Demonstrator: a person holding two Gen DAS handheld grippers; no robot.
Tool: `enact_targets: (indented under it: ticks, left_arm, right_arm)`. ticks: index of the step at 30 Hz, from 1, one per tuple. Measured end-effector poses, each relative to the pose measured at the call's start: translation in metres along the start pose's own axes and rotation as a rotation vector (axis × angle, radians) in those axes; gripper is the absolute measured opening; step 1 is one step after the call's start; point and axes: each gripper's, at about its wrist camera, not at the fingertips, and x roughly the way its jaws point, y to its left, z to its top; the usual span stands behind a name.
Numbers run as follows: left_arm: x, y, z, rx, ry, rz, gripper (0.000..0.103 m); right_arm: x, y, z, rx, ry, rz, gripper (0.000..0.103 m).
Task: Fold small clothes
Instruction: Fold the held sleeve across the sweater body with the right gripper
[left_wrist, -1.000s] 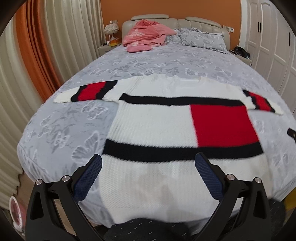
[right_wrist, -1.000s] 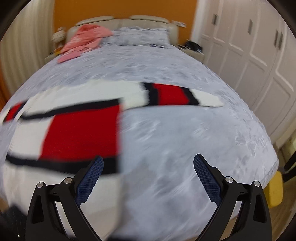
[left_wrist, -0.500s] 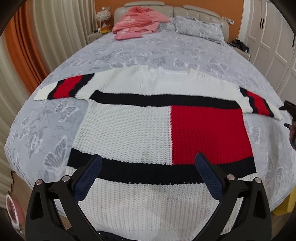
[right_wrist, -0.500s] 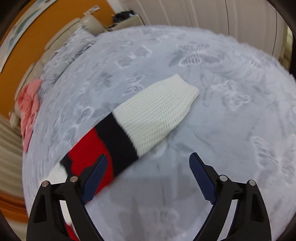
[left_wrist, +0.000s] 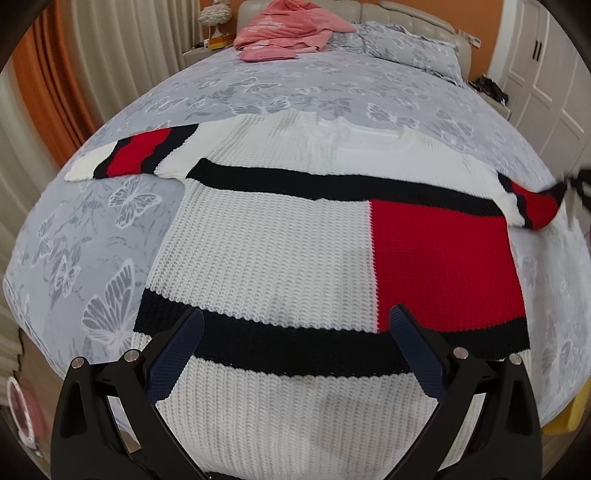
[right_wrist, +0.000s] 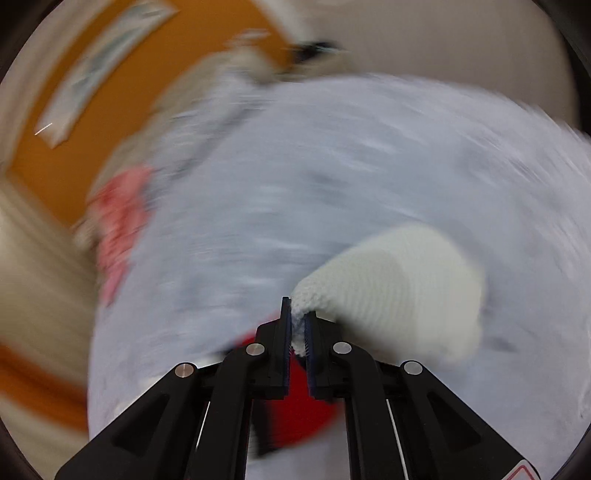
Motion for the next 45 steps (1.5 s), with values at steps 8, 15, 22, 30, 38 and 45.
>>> enact_targets:
  ticks: [8, 15, 22, 30, 38, 45]
  left_arm:
    - [-0.006, 0.037, 0.006, -0.111, -0.017, -0.034, 0.098]
    - [0.003, 0.079, 0.041, -0.200, -0.007, -0.133, 0.098]
    - [0.076, 0.089, 0.121, -0.284, -0.019, -0.236, 0.098]
    - [0.196, 0.071, 0.165, -0.434, 0.174, -0.317, 0.048]
    - [0.180, 0.074, 0.165, -0.331, 0.095, -0.202, 0.007]
    - [0.181, 0.080, 0.154, -0.313, 0.093, -0.189, 0.011]
  right_arm:
    - [0.055, 0.284, -0.135, -0.481, 0.253, 0.361, 0.007]
    - [0.095, 0.325, -0.256, -0.617, 0.419, 0.236, 0.027]
    - [0.039, 0.215, -0.231, -0.609, 0.248, -0.131, 0.071]
    - [0.088, 0.147, -0.209, -0.425, 0.332, -0.212, 0.066]
    - [0.075, 0.134, -0.183, -0.324, 0.185, -0.192, 0.013]
    - [0.079, 0.117, -0.184, -0.318, 0.270, -0.228, 0.015]
